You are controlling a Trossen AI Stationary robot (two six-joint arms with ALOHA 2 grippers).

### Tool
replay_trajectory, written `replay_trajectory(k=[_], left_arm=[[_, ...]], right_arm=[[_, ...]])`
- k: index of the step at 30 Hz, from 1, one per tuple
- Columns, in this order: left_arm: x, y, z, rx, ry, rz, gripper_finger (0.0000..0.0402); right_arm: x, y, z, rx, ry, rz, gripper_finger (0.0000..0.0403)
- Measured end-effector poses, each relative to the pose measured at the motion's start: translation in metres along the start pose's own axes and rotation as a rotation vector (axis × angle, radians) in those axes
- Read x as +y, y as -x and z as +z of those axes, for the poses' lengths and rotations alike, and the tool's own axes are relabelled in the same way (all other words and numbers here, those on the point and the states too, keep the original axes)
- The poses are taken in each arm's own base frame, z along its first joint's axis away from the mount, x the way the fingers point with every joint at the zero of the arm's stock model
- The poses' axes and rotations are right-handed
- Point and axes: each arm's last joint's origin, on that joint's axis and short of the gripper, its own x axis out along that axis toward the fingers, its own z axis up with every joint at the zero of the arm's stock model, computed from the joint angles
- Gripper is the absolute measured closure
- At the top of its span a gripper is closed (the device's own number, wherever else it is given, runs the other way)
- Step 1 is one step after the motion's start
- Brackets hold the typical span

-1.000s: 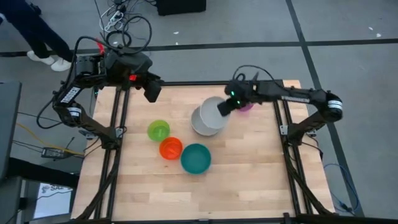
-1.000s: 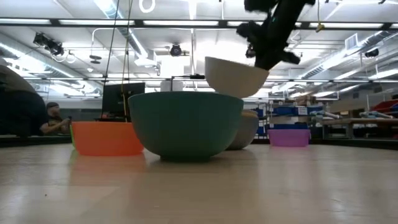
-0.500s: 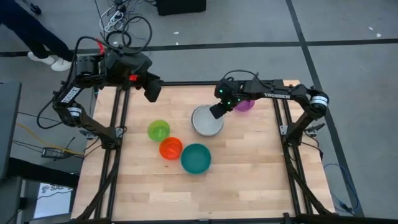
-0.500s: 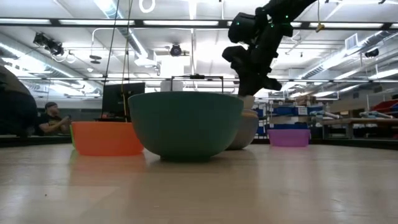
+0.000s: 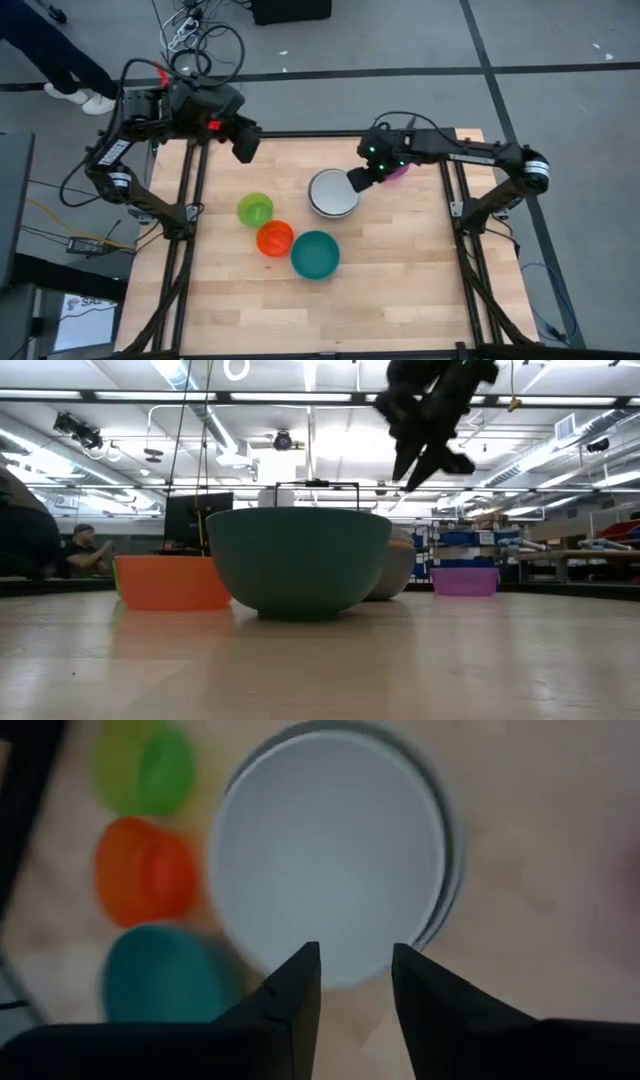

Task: Nest bowls inside each other
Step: Stack the white bowl on top of the grey bowl, then stack the green bowl on top of the white bowl

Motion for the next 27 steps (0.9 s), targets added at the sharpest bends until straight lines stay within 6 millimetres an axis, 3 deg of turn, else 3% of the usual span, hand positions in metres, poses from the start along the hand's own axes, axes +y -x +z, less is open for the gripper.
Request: replay_trajectory(k=[4,8,12,16,20,27], left_arm=[[0.000,0.000,-0.001,0.005,-0.031,0.007,0.0294],[0.001,0.000,0.000,0.001,-0.074,0.018,0.0294],[0.001,0.000,-0.001,0.006,-0.141,0.020,0.0294],[0.001,0.000,-0.001,0.012,-0.191,0.021,0.0294],[0.001,0.000,-0.001,0.012,-0.227,0.021,0.0294],[0.001,0.000,-0.002,0.021,-0.230,-0.004,0.0294]], right_arm=[[0.019,0.018,-0.025,0.022,-0.053,0.067,0.0288],[0.050,0.018,-0.057,0.084,-0.096,0.140,0.0288],[0.081,-0.007,-0.087,0.107,-0.164,0.153,0.0287],[0.098,-0.042,-0.107,0.167,-0.239,0.127,0.0280],[0.102,-0.074,-0.120,0.228,-0.258,0.072,0.0270],[0.101,-0.103,-0.126,0.274,-0.277,0.022,0.0261]])
